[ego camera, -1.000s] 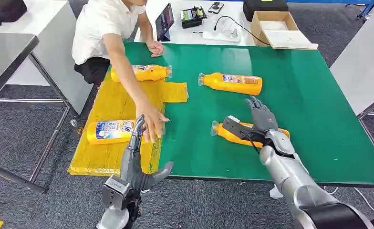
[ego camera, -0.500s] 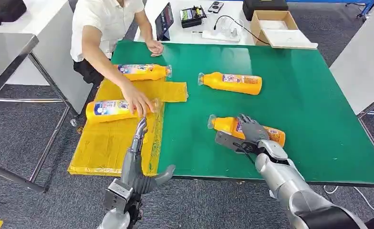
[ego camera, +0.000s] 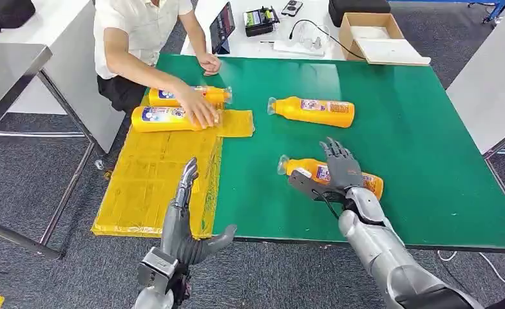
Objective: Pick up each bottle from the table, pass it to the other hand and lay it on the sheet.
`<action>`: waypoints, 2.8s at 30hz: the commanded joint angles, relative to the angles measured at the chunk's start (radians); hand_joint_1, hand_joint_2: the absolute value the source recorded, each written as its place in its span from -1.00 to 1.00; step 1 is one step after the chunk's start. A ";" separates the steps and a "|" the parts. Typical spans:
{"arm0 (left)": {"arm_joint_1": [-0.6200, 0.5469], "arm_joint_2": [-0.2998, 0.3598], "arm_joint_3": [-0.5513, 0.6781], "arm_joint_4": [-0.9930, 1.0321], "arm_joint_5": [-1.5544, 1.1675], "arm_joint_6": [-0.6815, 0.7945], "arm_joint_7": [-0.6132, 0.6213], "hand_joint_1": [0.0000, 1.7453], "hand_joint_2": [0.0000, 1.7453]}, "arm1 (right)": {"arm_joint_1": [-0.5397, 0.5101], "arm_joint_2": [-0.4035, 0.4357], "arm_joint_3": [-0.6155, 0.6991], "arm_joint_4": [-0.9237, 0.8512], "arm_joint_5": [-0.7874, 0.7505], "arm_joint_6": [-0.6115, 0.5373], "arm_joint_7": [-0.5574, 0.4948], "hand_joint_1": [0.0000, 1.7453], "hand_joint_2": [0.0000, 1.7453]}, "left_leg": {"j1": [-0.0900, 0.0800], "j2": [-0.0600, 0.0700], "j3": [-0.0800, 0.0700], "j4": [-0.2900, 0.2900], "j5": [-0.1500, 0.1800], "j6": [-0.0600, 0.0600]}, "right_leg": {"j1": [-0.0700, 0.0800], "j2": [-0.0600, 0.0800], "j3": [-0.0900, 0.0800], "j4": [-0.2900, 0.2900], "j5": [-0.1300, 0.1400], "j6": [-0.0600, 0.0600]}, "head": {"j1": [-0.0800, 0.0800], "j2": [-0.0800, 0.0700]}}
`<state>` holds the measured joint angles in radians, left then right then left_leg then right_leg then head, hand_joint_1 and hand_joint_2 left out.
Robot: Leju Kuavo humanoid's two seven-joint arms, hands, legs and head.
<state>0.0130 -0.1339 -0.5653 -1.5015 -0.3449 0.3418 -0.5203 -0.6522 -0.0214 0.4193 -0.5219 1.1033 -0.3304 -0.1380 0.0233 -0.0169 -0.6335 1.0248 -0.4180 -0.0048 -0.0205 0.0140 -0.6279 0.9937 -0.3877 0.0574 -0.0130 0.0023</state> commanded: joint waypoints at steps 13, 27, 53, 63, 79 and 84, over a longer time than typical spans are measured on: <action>0.031 0.018 0.022 -0.008 0.103 -0.126 0.053 -1.00 1.00 | -0.034 -0.041 0.095 0.039 0.035 0.148 0.115 -1.00 1.00 | 0.000 0.001 0.002 -0.001 -0.001 0.001 | 0.000 -0.001 0.002 0.000 -0.001 -0.002 | 0.000 0.000; 0.051 0.011 0.039 -0.022 0.075 -0.116 0.071 -1.00 1.00 | -0.015 -0.099 0.146 0.053 0.106 0.229 0.256 -1.00 1.00 | 0.000 -0.001 0.003 -0.001 -0.001 0.002 | 0.001 -0.003 0.004 -0.001 -0.001 -0.002 | 0.000 0.000; 0.063 0.017 0.032 -0.009 0.061 -0.088 0.091 -1.00 1.00 | 0.077 -0.130 0.075 0.040 0.123 0.266 0.302 -1.00 1.00 | 0.000 -0.004 0.012 -0.003 0.000 0.003 | 0.002 -0.005 0.012 -0.005 -0.001 -0.003 | 0.000 0.000; 0.020 0.022 0.032 0.048 0.072 -0.106 0.086 -1.00 1.00 | 0.116 -0.117 -0.049 0.131 -0.014 0.260 0.160 1.00 1.00 | 0.001 -0.005 0.015 -0.004 -0.001 0.001 | 0.002 -0.006 0.015 -0.005 0.000 -0.003 | 0.000 0.000; 0.030 0.010 0.055 0.047 0.189 -0.157 0.108 -1.00 1.00 | 0.185 -0.075 -0.241 0.091 -0.238 0.265 -0.084 1.00 1.00 | 0.001 -0.006 0.031 -0.004 -0.010 0.003 | 0.003 -0.006 0.022 -0.008 -0.010 -0.002 | 0.000 0.000; 0.029 0.014 0.053 0.051 0.194 -0.158 0.107 -1.00 1.00 | 0.194 -0.070 -0.238 0.083 -0.243 0.270 -0.086 1.00 1.00 | 0.002 0.000 0.034 -0.003 -0.013 0.002 | 0.003 0.000 0.034 -0.009 -0.008 -0.001 | 0.001 0.000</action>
<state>0.0544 -0.1335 -0.5379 -1.5003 -0.1632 0.1923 -0.4192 -0.5719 -0.1389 0.2803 -0.4616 0.8895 -0.1037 -0.1996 0.0238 -0.0157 -0.6029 1.0245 -0.4306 -0.0037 -0.0190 0.0150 -0.5971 0.9888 -0.3956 0.0583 -0.0118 0.0023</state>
